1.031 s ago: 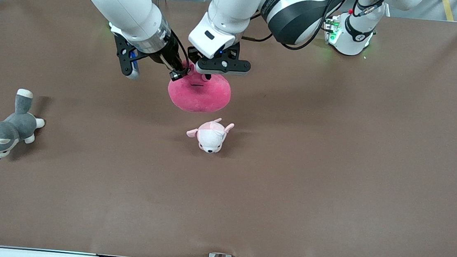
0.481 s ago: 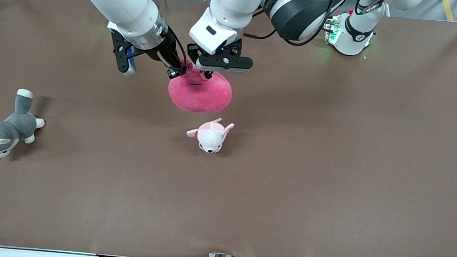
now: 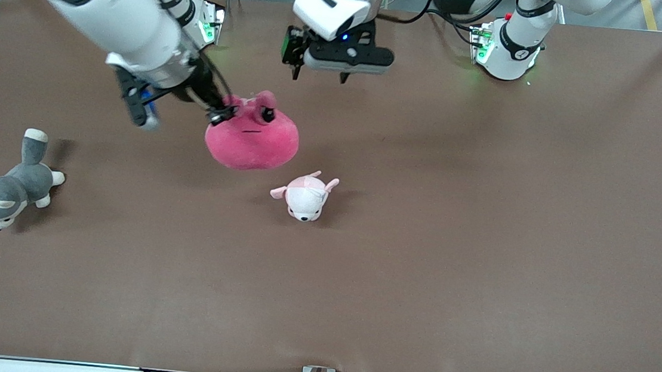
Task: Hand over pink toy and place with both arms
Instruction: 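Carry the plush with the right gripper while the left gripper withdraws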
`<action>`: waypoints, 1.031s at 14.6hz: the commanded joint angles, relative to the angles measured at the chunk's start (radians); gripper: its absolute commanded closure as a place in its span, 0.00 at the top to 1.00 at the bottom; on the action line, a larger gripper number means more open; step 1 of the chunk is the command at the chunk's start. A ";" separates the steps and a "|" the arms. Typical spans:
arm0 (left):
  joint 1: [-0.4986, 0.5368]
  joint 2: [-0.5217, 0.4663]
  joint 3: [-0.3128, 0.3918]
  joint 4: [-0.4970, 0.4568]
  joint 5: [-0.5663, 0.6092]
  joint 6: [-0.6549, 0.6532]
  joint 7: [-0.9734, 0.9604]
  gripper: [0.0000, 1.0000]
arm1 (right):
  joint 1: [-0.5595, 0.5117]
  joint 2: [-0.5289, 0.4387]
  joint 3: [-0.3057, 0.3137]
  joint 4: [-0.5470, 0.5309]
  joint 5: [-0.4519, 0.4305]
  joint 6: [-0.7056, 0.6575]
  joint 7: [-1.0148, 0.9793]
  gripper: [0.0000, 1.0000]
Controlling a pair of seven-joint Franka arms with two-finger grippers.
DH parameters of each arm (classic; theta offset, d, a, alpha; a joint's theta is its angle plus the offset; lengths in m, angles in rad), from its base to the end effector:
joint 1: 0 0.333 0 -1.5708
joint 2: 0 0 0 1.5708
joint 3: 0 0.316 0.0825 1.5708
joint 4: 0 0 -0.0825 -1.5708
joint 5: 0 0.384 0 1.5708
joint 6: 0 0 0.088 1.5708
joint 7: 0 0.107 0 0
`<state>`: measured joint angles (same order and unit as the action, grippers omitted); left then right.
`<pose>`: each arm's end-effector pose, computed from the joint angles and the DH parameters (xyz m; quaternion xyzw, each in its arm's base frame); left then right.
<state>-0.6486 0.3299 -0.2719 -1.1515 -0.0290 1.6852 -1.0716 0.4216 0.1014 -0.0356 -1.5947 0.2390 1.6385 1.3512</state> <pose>0.4258 -0.5047 0.6413 0.9888 0.0866 0.0107 0.1213 0.5348 0.2441 0.5638 -0.8740 0.4708 0.1077 0.0537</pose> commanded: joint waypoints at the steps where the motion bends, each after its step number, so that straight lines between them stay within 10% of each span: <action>1: 0.059 -0.081 0.002 -0.020 0.005 -0.109 0.099 1.00 | -0.127 -0.045 0.010 -0.128 0.022 0.004 -0.204 0.00; 8: 0.346 -0.241 -0.001 -0.037 -0.040 -0.381 0.502 1.00 | -0.440 -0.051 0.010 -0.356 0.020 0.085 -0.772 0.00; 15: 0.618 -0.265 0.003 -0.178 -0.023 -0.414 0.820 1.00 | -0.449 -0.006 0.013 -0.455 0.020 0.268 -0.848 0.00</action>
<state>-0.0589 0.0826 -0.2620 -1.2574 -0.0509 1.2520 -0.2798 -0.0258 0.1019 -0.0307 -2.0237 0.2391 1.8762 0.5206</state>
